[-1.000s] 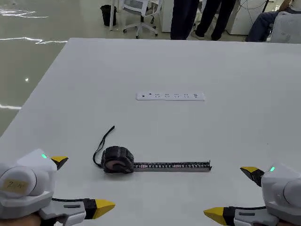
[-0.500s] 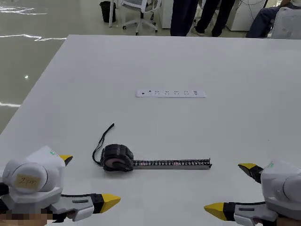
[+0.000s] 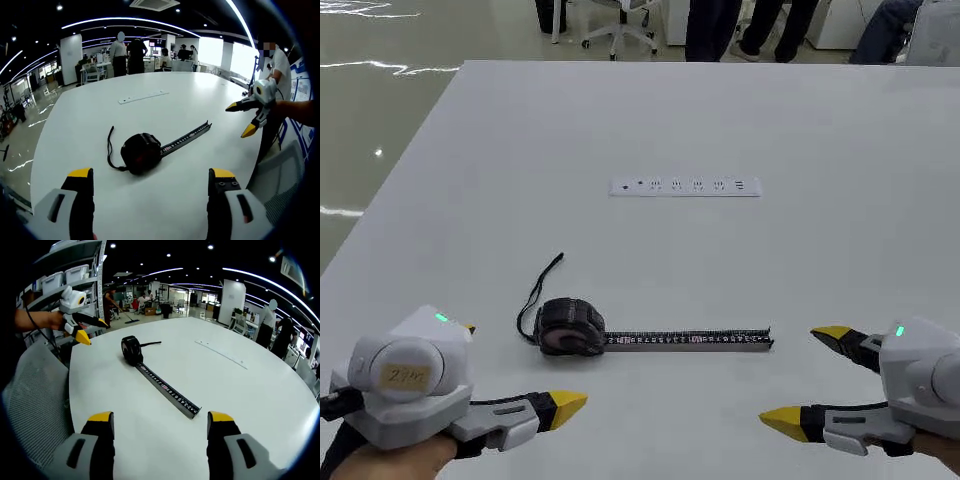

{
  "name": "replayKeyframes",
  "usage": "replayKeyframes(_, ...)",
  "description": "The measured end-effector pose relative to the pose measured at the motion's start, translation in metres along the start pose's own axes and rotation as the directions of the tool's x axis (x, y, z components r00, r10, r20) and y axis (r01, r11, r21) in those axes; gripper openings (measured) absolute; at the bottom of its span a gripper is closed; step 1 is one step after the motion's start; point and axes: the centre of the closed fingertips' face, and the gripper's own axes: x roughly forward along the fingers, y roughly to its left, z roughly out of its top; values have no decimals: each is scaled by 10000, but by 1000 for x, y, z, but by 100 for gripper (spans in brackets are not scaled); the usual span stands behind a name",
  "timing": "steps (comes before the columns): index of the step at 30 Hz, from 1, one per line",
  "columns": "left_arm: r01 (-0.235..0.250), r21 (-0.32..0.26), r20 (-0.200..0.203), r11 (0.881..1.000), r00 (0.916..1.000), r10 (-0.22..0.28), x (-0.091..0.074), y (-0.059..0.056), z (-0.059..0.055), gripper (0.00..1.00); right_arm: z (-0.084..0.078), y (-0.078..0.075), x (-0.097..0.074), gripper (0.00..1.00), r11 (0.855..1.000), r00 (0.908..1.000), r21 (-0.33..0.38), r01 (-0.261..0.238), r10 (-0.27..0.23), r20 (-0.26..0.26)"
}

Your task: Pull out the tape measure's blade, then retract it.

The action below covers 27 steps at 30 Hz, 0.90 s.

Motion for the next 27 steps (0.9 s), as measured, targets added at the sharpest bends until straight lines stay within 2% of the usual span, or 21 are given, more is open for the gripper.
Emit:
replayKeyframes(4, -287, -273, 62, 9992, 9996, 289, 3, 3, 2, 92, -1, -2, 5, 74, 9978, 9991, -506, -426, 425, -27)
replayKeyframes(18, -920, -636, 53, 9937, 9957, 925, 18, 5, 7, 91, -1, -24, 21, 62, 9861, 9927, -1147, -1203, 1198, -115)
replayKeyframes(20, -897, -727, 36, 9933, 9959, 902, 20, 4, 7, 91, -1, -26, 23, 61, 9837, 9914, -1234, -1311, 1305, -129)
replayKeyframes(25, -915, -757, -90, 9929, 9958, 910, 27, 1, 4, 91, -3, -28, 28, 59, 9709, 9847, -1639, -1745, 1715, -324)
replayKeyframes(27, -984, -804, -130, 9919, 9951, 976, 29, 0, 3, 91, -4, -28, 30, 58, 9612, 9800, -1911, -1990, 1935, -472)
